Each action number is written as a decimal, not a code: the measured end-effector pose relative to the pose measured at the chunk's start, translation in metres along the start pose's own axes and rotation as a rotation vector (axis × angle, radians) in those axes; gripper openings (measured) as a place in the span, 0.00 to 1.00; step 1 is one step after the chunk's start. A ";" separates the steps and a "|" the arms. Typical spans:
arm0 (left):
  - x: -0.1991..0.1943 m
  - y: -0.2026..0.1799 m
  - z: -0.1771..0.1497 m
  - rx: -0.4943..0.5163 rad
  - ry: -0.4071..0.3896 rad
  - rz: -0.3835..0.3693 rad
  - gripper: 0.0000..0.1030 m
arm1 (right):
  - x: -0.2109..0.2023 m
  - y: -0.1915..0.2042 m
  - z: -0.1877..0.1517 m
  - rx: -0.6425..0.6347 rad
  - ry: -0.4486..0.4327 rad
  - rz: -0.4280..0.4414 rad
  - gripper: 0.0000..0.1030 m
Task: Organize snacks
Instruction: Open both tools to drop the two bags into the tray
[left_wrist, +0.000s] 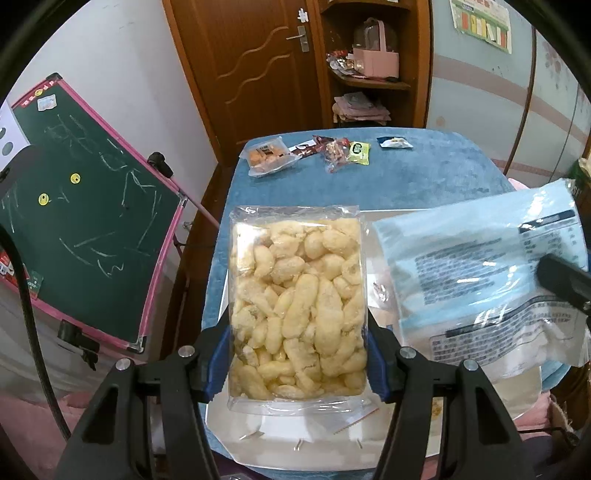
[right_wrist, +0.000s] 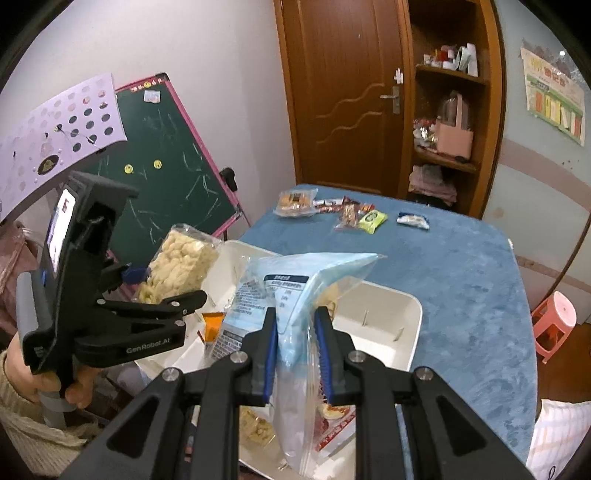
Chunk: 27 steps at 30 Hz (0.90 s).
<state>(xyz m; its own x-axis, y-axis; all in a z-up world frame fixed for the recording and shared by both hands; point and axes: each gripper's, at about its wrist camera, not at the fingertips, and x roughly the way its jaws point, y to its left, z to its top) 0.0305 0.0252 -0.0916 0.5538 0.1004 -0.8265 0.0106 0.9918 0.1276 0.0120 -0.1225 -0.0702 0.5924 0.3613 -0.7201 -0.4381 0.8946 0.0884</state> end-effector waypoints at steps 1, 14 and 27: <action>0.001 -0.001 0.000 0.004 0.002 0.003 0.58 | 0.003 0.000 0.000 0.002 0.017 0.003 0.21; 0.004 -0.019 0.000 0.061 -0.003 0.030 0.84 | 0.018 -0.002 -0.007 -0.010 0.068 -0.098 0.58; 0.006 -0.024 0.002 0.073 0.007 0.037 0.84 | 0.031 -0.019 -0.009 0.069 0.118 -0.072 0.58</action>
<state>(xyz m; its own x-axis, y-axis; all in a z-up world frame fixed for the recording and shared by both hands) 0.0347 0.0016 -0.0986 0.5494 0.1381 -0.8241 0.0506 0.9790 0.1977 0.0322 -0.1310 -0.1003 0.5351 0.2661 -0.8018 -0.3478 0.9343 0.0780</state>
